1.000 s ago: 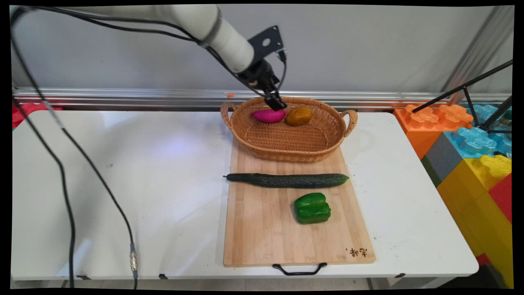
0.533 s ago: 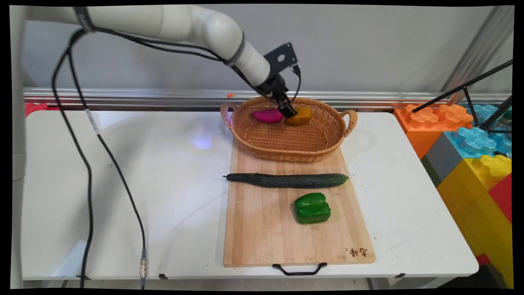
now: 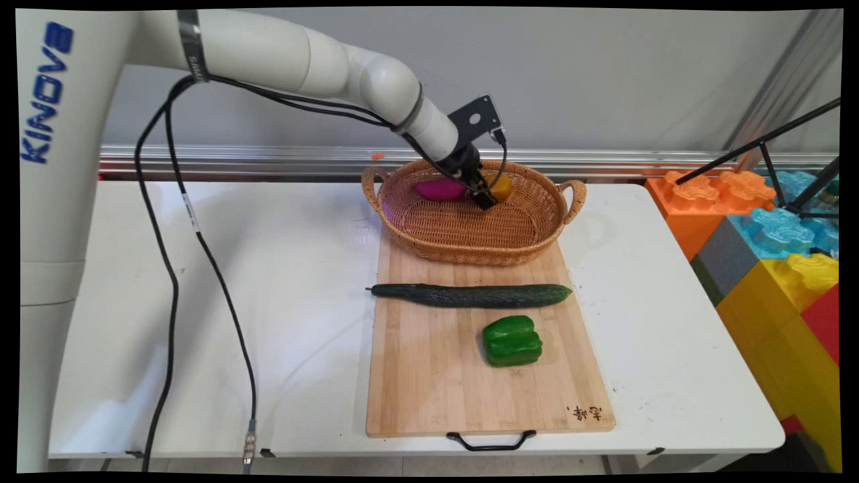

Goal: Pick up the potato from the vegetable basket, then place the picked object on the cutting board

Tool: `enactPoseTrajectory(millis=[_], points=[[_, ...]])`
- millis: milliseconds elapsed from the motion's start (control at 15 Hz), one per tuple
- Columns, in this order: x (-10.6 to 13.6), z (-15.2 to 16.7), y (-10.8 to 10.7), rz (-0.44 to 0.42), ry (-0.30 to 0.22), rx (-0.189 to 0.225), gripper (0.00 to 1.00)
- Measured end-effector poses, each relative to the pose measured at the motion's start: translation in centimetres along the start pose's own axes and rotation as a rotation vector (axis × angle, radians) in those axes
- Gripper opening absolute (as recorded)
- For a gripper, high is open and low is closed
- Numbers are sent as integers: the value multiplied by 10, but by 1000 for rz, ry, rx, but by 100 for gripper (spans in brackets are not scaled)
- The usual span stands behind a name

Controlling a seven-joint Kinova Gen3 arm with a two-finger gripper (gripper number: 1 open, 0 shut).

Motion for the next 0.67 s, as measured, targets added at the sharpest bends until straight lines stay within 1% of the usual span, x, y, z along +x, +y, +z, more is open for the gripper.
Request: enactPoseTrajectory(millis=[200,267,533,667], points=[[1,8,3,-2,5,-3,100],[2,9,4,-1,8,-3,0],[5,9,8,8,15,-2,0],[8,4,11,16,20,5,0]])
